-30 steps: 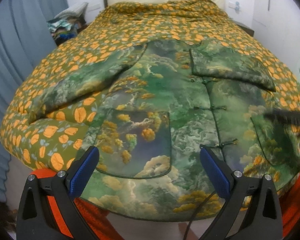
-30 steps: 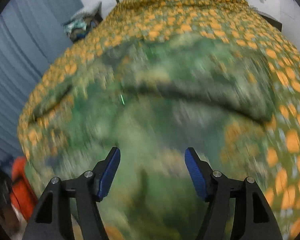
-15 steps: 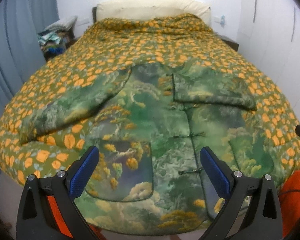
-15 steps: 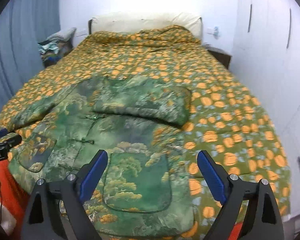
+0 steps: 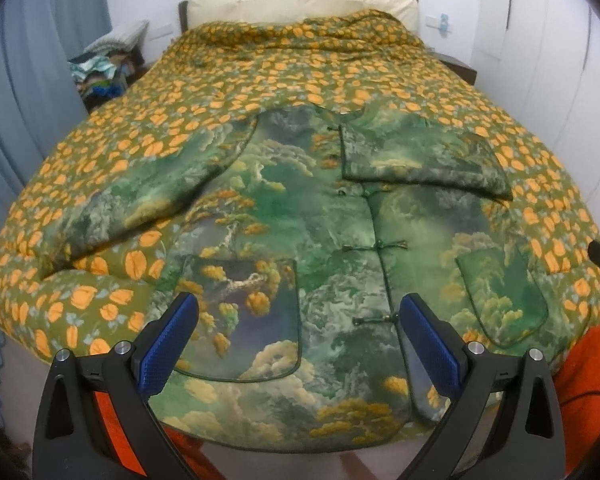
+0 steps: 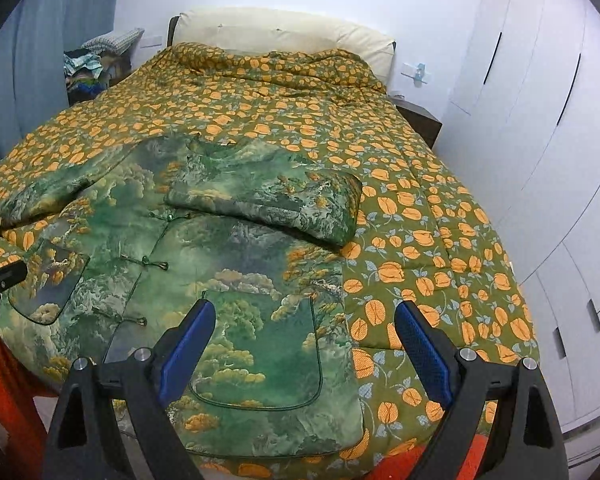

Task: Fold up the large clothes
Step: 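Release the folded sleeve and withdraw the right tool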

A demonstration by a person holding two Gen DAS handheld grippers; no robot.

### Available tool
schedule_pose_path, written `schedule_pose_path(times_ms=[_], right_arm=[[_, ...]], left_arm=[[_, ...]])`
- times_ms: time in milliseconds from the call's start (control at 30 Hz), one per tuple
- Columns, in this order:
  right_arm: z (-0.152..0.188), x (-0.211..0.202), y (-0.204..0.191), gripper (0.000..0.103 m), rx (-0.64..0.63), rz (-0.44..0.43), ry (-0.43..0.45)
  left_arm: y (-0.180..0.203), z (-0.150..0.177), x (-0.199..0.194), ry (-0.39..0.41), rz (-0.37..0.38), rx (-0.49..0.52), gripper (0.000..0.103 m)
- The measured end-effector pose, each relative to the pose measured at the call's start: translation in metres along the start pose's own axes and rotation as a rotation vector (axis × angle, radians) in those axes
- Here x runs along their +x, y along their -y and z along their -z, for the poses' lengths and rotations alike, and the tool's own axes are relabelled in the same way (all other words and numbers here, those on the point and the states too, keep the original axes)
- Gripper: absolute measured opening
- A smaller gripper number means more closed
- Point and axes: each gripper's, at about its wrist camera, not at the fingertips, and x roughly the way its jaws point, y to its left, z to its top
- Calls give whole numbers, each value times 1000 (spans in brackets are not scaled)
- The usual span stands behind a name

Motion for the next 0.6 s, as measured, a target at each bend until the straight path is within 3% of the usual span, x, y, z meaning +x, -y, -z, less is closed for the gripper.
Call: schedule_pose_path(times_ms=[600], right_arm=[[1, 1, -13, 90, -45, 26, -10]], left_arm=[[-1, 2, 1, -10, -42, 19, 101]])
